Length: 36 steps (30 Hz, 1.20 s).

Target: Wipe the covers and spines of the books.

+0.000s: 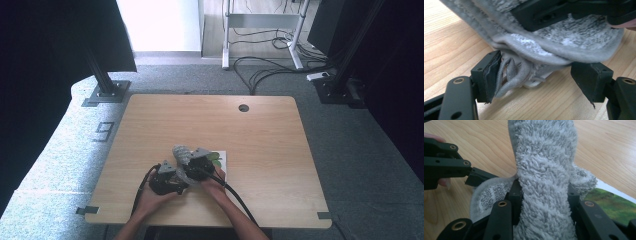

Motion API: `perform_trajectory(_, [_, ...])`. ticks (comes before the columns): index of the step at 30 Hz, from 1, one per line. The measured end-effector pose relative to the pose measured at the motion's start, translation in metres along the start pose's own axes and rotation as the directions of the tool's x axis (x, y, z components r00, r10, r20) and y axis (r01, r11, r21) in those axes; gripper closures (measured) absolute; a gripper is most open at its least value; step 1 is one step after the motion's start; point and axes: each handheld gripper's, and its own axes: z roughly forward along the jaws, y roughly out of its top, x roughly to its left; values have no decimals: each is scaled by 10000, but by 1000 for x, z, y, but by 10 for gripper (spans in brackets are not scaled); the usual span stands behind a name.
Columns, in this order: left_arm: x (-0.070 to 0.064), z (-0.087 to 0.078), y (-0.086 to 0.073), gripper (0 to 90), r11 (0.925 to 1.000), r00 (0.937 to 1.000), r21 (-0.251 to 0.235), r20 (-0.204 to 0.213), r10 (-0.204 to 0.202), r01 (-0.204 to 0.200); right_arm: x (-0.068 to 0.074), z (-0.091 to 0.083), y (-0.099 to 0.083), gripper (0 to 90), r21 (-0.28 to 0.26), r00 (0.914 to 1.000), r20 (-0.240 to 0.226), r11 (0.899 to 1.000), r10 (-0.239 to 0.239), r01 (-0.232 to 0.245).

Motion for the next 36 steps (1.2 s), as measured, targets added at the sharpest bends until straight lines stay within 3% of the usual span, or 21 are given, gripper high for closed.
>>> perform_trajectory(10, [1,0,0,253,10000,10000,-14,29,-15,15,-9,-18,-14,600,-146,9998,39,9997,217,-216])
perform_trajectory(17, [2,0,0,255,10000,9999,-29,79,-62,62,-28,-42,-30,596,-359,9955,-41,9949,947,-948])
perform_trajectory(20, [1,0,0,255,10000,10000,-18,75,-60,60,-39,-56,-42,596,-475,9935,174,9926,1128,-1118])
perform_trajectory(28, [2,-1,0,259,10000,9999,-9,54,-89,89,-68,-88,-69,594,-706,9795,774,9810,1858,-1805])
perform_trajectory(32, [2,0,0,259,10000,10000,-20,33,-79,79,-82,-100,-82,601,-783,9669,858,9691,2402,-2338])
perform_trajectory(36, [1,0,1,258,10000,10000,-17,29,-60,60,-83,-105,-78,619,-1038,9666,966,9682,2375,-2276])
